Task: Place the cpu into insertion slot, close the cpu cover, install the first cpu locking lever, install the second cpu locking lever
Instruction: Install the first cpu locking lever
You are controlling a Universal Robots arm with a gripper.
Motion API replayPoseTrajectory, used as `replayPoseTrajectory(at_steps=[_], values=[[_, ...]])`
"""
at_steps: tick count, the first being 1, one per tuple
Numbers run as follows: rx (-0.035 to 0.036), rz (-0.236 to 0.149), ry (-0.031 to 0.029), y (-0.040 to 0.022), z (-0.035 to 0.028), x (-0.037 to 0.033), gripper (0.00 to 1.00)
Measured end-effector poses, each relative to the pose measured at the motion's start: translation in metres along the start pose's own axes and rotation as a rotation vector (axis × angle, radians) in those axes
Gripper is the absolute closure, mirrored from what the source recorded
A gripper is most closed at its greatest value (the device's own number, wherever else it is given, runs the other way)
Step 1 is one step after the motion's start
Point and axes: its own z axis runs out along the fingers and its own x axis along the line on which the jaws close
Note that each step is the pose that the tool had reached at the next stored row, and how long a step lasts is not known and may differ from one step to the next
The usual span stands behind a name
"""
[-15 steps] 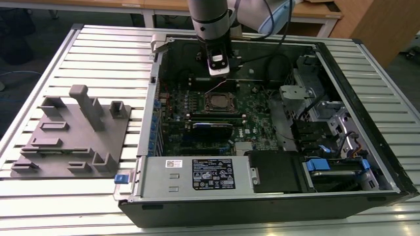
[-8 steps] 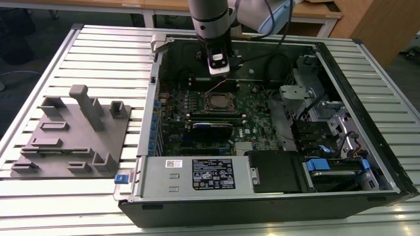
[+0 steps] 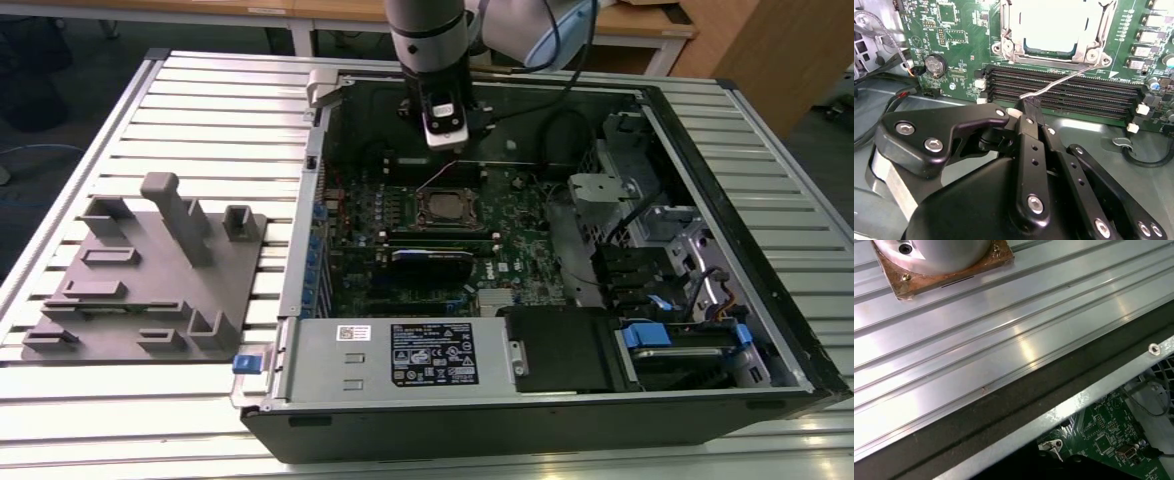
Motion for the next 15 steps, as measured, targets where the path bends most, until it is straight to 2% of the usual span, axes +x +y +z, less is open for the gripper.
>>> replayPoseTrajectory(at_steps=[8, 15], values=[[-0.0002, 0.0, 0.0, 0.0029, -0.0115, -0.0019, 0.89], [-0.0001, 0.0, 0.0, 0.0045, -0.0181, -0.003, 0.89]])
